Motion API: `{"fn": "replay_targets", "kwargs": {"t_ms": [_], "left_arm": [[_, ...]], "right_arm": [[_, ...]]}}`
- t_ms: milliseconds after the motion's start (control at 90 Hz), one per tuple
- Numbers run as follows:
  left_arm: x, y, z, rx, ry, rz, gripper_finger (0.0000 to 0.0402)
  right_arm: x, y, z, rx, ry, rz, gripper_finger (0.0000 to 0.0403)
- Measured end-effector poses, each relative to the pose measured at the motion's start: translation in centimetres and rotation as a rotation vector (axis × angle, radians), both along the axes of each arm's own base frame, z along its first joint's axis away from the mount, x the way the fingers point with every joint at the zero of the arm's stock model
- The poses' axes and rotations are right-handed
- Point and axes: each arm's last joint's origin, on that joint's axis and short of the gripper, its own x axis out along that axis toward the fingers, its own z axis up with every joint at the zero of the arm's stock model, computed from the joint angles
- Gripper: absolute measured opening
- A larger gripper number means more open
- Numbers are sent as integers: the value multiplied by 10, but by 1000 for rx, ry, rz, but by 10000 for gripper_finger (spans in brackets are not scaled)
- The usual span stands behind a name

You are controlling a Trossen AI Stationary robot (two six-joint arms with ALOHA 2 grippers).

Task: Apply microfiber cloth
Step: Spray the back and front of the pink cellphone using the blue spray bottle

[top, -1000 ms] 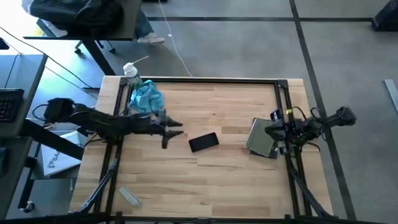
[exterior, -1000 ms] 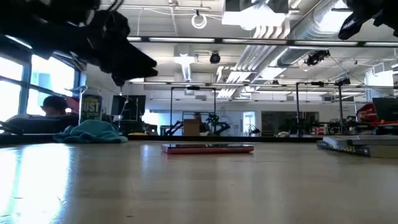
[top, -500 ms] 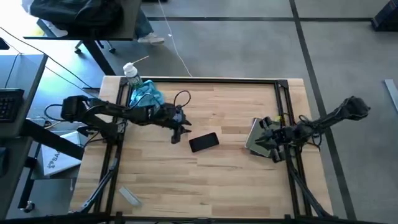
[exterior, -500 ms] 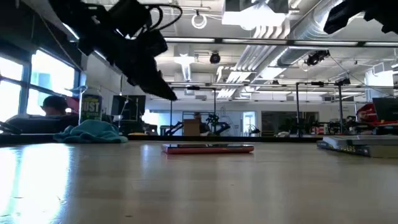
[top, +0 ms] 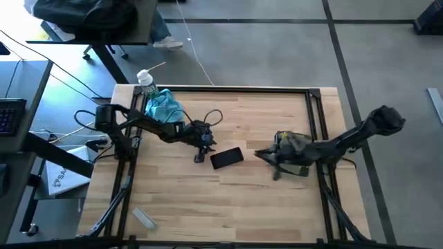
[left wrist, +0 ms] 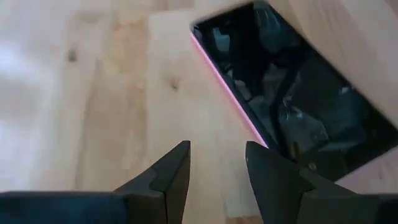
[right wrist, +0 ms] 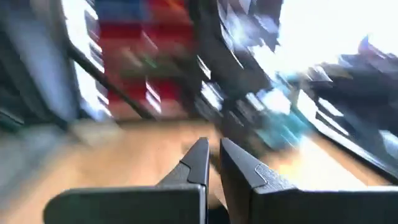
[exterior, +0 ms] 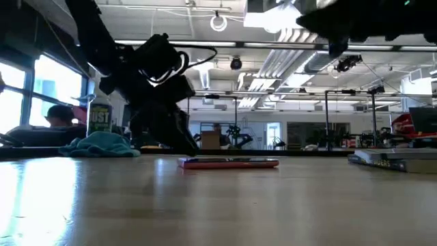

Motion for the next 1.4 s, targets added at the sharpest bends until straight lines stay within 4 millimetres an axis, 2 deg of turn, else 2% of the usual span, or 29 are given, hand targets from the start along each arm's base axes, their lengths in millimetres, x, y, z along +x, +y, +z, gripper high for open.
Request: {"fn": "replay_targets", "kwargs": {"t_ms": [244, 378, 500, 722, 889, 1067, 1222, 1400], "left_arm": [[2, -13, -11, -3, 41, -32, 135], [4, -22, -12, -20, 44, -36, 135], [4, -32, -12, -45, 46, -36, 135], [5, -57, -14, -51, 47, -104, 129], [5, -68, -13, -40, 23, -126, 122], [6, -75, -18, -33, 25, -143, 116], [10, -79, -27, -39, -10, -159, 109], [12, -80, -27, -39, -43, -161, 99]], "right_arm": [[56, 11, -17, -132, 444, -12, 29], [70, 17, -31, -262, 724, 9, 59], [80, 25, -40, -377, 868, 46, 85], [94, 43, -75, -594, 950, 163, 120], [104, 47, -97, -803, 935, 102, 124], [114, 48, -104, -879, 893, 170, 124], [123, 46, -100, -891, 815, 166, 124], [129, 44, -96, -915, 760, 160, 116]]}}
